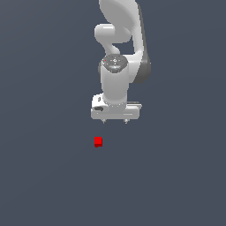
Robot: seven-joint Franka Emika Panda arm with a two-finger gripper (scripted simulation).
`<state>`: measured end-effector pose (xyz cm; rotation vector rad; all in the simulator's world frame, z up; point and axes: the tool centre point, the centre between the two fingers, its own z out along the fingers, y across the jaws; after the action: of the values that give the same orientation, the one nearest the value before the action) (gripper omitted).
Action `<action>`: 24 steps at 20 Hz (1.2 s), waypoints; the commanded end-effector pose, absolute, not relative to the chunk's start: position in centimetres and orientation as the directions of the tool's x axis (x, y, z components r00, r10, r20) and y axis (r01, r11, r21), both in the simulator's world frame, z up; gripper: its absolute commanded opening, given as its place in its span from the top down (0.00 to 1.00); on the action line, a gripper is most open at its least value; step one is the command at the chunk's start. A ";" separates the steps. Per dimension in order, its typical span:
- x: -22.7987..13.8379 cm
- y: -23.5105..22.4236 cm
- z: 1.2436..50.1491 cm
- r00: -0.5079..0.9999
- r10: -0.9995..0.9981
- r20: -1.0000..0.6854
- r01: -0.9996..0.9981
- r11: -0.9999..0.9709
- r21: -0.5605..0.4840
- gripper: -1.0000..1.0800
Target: Pick up the red cube and move it to a goal position.
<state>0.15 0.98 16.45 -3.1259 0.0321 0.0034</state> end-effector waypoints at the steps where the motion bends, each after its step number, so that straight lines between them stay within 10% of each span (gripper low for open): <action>1: 0.2 1.0 16.5 1.000 -0.021 -0.002 -0.021 -1.000 -0.015 0.04; 24: 2.9 -6.5 4.3 0.997 0.081 0.000 0.081 -0.997 -0.003 0.04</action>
<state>2.57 -6.02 5.18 -3.1361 -0.1133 0.0036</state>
